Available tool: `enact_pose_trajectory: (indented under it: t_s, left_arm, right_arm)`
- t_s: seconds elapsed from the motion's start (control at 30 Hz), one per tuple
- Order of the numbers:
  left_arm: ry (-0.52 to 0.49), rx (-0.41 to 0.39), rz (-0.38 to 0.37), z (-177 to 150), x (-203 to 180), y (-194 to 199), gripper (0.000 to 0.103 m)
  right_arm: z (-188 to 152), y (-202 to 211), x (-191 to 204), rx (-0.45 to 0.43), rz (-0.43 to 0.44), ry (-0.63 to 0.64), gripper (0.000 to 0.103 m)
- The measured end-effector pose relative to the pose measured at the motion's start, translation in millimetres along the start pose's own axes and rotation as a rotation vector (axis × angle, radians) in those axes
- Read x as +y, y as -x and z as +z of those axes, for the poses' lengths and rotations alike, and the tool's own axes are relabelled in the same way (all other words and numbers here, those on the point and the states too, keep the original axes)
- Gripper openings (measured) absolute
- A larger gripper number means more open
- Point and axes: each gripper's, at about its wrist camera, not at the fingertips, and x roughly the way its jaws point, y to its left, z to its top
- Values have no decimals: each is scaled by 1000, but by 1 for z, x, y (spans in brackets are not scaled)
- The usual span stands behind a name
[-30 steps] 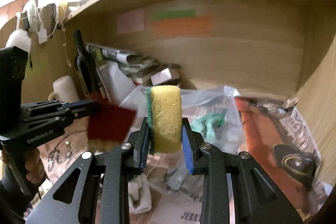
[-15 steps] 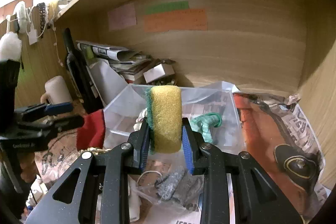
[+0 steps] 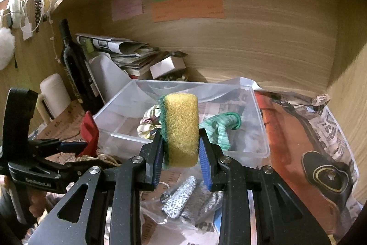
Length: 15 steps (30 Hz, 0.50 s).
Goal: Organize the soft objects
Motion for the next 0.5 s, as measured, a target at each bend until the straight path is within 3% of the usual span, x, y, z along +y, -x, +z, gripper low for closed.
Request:
enact_pose_trajectory:
  t_s: [0.23, 0.37, 0.5]
  left_arm:
    - [-10, -1, 5, -5, 5, 4, 42]
    - [-39, -45, 46, -10, 4, 20, 31]
    - [-65, -116, 63, -9, -1, 46, 30]
  right_arm:
    - [1, -3, 0, 4, -7, -3, 26]
    - [1, -3, 0, 4, -3, -1, 26]
    - [3, -3, 0, 1, -5, 3, 26]
